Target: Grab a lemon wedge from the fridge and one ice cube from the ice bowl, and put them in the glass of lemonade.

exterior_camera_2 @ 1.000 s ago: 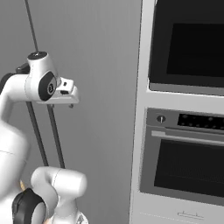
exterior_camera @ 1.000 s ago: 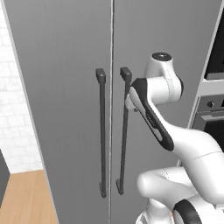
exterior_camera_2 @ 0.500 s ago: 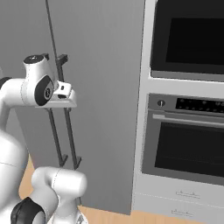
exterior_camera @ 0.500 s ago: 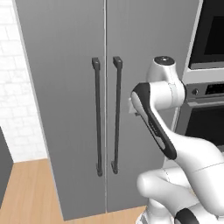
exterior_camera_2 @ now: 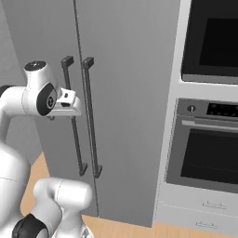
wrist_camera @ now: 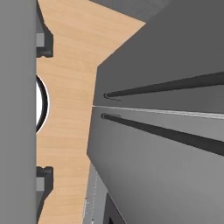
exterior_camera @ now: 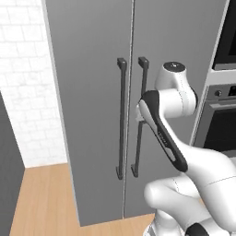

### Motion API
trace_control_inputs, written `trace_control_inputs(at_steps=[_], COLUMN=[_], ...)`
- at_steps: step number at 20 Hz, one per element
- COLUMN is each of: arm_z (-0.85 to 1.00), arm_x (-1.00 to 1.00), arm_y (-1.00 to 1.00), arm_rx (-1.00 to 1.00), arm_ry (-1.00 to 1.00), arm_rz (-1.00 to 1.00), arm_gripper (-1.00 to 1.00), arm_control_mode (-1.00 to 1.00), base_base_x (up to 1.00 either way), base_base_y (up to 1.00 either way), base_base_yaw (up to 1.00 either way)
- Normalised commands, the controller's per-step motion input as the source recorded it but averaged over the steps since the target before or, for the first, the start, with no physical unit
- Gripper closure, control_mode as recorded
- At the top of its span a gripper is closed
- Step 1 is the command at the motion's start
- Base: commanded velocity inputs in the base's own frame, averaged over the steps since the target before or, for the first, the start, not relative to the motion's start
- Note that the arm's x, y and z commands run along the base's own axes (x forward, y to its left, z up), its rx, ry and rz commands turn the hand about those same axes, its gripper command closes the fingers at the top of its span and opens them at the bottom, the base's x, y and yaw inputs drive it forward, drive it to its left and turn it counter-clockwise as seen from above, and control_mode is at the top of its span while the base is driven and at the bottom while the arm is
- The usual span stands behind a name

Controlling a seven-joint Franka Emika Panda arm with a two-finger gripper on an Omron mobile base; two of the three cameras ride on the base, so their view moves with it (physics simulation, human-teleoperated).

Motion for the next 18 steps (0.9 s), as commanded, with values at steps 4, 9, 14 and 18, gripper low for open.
trace_control_inputs(at_steps=[4, 9, 14, 18], arm_z=[0.00, 0.00, 0.00, 0.00], arm_x=[0.00, 0.00, 0.00, -0.12], arm_y=[0.00, 0.00, 0.00, 0.00], arm_rx=[0.00, 0.00, 0.00, 0.00], arm_ry=[0.00, 0.00, 0.00, -0.03], arm_rz=[0.00, 0.00, 0.00, 0.00], arm_gripper=[-1.00, -1.00, -1.00, -1.00], arm_control_mode=[1.00, 1.00, -1.00, -1.00], base_base_x=[-0.39, -0.44, -0.08, 0.00], base_base_y=[0.01, -0.04, 0.00, 0.00], base_base_yaw=[0.00, 0.00, 0.00, 0.00])
